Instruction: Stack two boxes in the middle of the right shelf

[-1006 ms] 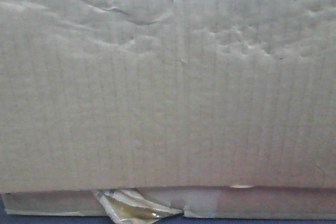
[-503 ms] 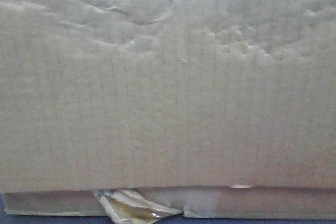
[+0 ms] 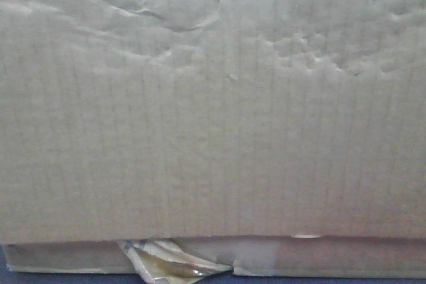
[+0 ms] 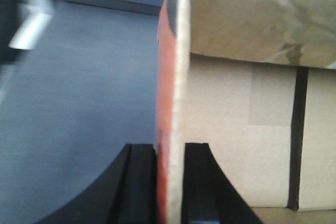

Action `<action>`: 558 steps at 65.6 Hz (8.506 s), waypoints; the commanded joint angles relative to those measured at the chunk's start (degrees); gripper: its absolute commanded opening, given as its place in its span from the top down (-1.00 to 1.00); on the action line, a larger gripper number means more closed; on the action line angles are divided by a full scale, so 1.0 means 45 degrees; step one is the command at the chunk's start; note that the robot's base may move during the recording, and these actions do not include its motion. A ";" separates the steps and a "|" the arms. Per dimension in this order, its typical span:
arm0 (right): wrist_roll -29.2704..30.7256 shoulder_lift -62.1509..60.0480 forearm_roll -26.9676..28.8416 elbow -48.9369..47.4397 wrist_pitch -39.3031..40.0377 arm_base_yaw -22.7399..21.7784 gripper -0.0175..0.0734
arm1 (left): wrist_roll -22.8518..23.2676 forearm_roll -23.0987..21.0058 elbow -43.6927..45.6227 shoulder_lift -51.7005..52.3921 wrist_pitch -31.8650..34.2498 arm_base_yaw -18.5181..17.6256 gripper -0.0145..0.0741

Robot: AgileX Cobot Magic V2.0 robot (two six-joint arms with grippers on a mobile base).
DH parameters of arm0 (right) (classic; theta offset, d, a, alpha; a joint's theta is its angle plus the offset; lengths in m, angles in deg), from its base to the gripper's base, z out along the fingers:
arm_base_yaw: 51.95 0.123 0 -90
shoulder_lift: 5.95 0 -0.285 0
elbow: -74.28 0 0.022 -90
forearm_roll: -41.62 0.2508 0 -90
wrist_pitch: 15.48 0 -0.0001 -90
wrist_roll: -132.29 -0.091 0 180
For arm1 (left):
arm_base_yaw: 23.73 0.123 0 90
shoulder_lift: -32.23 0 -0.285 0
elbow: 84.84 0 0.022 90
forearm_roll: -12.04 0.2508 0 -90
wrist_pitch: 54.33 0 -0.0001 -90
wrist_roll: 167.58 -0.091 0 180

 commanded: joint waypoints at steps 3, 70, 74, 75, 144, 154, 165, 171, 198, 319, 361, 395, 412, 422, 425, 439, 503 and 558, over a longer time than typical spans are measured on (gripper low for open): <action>0.0020 -0.0026 -0.0083 0.0025 0.0233 -0.0079 0.97 | 0.1132 0.1017 0.0115 -0.0364 0.0262 -0.1881 0.92; 0.0020 -0.0026 -0.0083 0.0025 0.0233 -0.0079 0.97 | 0.4651 0.0187 -0.5382 -0.3147 0.0262 -0.4207 0.92; 0.0020 -0.0026 -0.0083 0.0025 0.0233 -0.0079 0.97 | 0.4651 0.0155 -0.5382 -0.3241 0.0262 -0.4207 0.92; 0.0020 -0.0026 -0.0083 0.0025 0.0233 -0.0079 0.97 | 0.4651 0.0153 -0.5382 -0.3274 0.0262 -0.4207 0.92; 0.0020 -0.0026 -0.0083 0.0025 0.0233 -0.0079 0.97 | 0.2893 -0.1467 -0.3100 -0.2521 0.0262 -0.3402 -0.09; 0.0020 -0.0026 -0.0083 0.0025 0.0289 -0.0079 0.97 | 0.2548 -0.0076 -0.2458 -0.1895 0.0262 -0.3402 -0.09; 0.0020 -0.0026 -0.0083 0.0025 0.0701 -0.0079 0.97 | 0.2386 0.0306 -0.3006 -0.1208 0.0262 -0.2845 -0.09; 0.0020 -0.0026 -0.0083 0.0025 0.1035 -0.0079 0.97 | 0.2280 0.0248 -0.3513 -0.1178 0.0262 -0.2545 -0.09; -0.0475 -0.0026 0.0015 0.0025 0.0506 -0.0079 0.97 | 0.1876 -0.0696 -0.5681 -0.1637 0.0262 -0.2049 -0.09; -0.5219 1.4142 -0.2423 -1.7591 -1.5407 0.2487 0.91 | 0.0320 -0.2111 -0.6895 -0.2518 0.0262 -0.1073 -0.09; -0.6682 1.7489 -0.3258 -1.8647 -1.5407 0.6138 0.48 | 0.0320 -0.1983 -0.6895 -0.2040 0.0262 -0.1073 -0.09; -0.6887 1.8640 -0.2907 -1.8023 -1.5407 0.6138 0.03 | 0.0320 -0.1812 -0.6895 -0.2040 0.0262 -0.1073 -0.09; -0.6887 1.8782 -0.2599 -1.7480 -1.5407 0.6138 0.03 | 0.0320 -0.1812 -0.6895 -0.2040 0.0262 -0.1073 -0.09; -0.6887 1.8782 -0.2572 -1.7480 -1.5407 0.6138 0.03 | 0.0320 -0.1812 -0.6895 -0.2040 0.0262 -0.1073 -0.09; -0.6887 1.8782 -0.2572 -1.7480 -1.5407 0.6138 0.03 | 0.0320 -0.1812 -0.6895 -0.2040 0.0262 -0.1073 -0.09; -0.6887 1.8782 -0.2572 -1.7480 -1.5407 0.6138 0.03 | 0.0320 -0.1812 -0.6895 -0.2040 0.0262 -0.1073 -0.09; -0.8682 1.8256 -0.5776 -1.9771 -1.4331 0.7546 0.95 | 0.2656 0.1736 -0.5287 -0.0434 0.0262 -0.1675 0.92; -0.8868 1.8256 -0.7713 -2.2956 -1.1257 0.7546 0.95 | 0.2257 0.4556 -0.1631 -0.0456 0.3040 -0.1675 0.92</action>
